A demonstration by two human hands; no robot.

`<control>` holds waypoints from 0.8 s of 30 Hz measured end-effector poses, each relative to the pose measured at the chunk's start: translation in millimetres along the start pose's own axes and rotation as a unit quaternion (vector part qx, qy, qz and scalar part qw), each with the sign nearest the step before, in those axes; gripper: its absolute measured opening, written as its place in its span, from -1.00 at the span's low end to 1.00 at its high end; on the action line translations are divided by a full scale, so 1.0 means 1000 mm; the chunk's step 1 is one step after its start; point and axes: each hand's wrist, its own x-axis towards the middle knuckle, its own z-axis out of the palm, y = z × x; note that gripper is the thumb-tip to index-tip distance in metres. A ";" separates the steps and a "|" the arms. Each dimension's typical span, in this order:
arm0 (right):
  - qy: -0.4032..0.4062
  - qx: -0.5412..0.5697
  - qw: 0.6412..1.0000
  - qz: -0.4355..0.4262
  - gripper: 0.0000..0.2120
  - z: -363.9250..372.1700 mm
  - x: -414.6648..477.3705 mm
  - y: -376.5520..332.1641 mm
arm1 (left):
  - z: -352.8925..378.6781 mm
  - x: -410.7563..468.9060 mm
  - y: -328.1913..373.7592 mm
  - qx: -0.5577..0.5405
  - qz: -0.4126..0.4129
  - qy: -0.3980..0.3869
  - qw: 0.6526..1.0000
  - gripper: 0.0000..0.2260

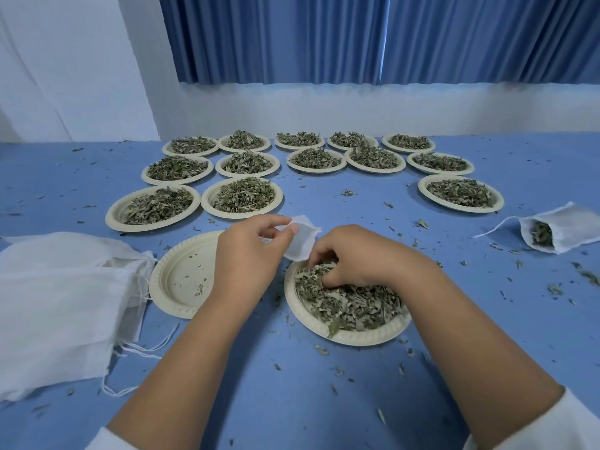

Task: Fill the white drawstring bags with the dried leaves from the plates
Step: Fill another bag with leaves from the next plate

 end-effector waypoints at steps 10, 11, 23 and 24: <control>0.053 0.137 0.989 -0.026 -0.77 -0.023 -0.015 0.012 | 0.000 0.001 0.001 -0.026 0.022 0.046 0.998 -0.92; 0.059 0.155 0.986 -0.026 -0.78 -0.024 -0.017 0.013 | 0.000 0.002 0.000 -0.018 0.026 0.048 0.998 -0.92; 0.141 0.336 0.931 -0.031 -0.71 -0.024 -0.027 0.033 | 0.007 0.001 0.008 0.101 0.091 0.068 0.988 -0.87; 0.138 0.357 0.923 -0.029 -0.71 -0.023 -0.025 0.033 | 0.009 0.001 0.010 0.106 0.093 0.064 0.988 -0.88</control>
